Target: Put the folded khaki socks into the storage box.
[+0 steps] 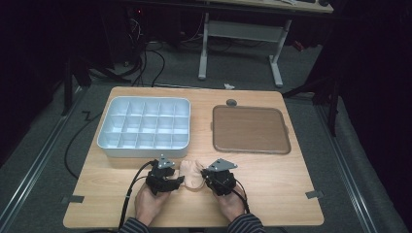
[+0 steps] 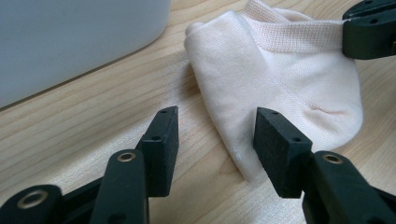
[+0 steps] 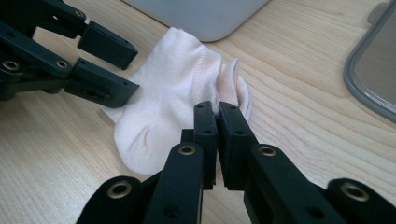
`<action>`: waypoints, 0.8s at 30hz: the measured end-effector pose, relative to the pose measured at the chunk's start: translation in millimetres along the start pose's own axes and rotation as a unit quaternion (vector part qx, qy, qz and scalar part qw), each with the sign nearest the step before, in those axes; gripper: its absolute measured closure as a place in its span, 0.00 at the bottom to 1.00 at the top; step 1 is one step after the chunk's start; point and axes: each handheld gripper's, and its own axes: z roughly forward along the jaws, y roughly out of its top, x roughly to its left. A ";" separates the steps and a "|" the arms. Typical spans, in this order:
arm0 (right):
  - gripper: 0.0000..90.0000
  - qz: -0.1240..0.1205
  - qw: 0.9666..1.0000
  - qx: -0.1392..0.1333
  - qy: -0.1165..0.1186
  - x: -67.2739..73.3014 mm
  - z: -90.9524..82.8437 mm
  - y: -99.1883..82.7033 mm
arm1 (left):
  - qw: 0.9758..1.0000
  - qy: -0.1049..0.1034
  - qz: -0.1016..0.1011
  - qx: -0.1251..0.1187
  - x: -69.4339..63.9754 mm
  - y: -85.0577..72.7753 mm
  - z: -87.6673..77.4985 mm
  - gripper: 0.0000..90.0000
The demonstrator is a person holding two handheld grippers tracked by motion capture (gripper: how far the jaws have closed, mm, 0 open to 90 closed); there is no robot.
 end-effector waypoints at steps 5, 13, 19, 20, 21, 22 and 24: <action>0.96 0.004 1.000 0.010 -0.006 -3.4 5.0 -5.4 | 1.000 0.003 0.000 -0.002 -0.9 -0.1 0.4 0.56; 0.95 0.005 1.000 0.017 -0.009 -4.5 11.6 -13.9 | 1.000 0.003 0.002 -0.005 -1.3 -1.0 0.6 0.56; 0.95 0.003 1.000 0.015 -0.007 -5.6 13.0 -14.1 | 1.000 0.003 -0.001 -0.008 -1.7 -2.7 -0.3 0.56; 0.94 0.003 1.000 0.016 -0.007 -5.9 13.0 -14.1 | 1.000 0.003 -0.001 -0.007 -1.8 -2.5 -0.3 0.56; 0.94 0.003 1.000 0.016 -0.009 -5.8 13.0 -14.2 | 1.000 0.002 -0.002 -0.005 -2.0 -2.3 -0.6 0.56; 0.94 0.002 1.000 0.013 -0.010 -5.3 13.5 -14.4 | 1.000 0.000 -0.002 -0.003 -1.8 -2.3 -1.0 0.56; 0.92 0.001 1.000 0.015 -0.012 -5.0 13.4 -14.1 | 1.000 -0.006 -0.007 0.001 -0.8 -1.9 -1.9 0.56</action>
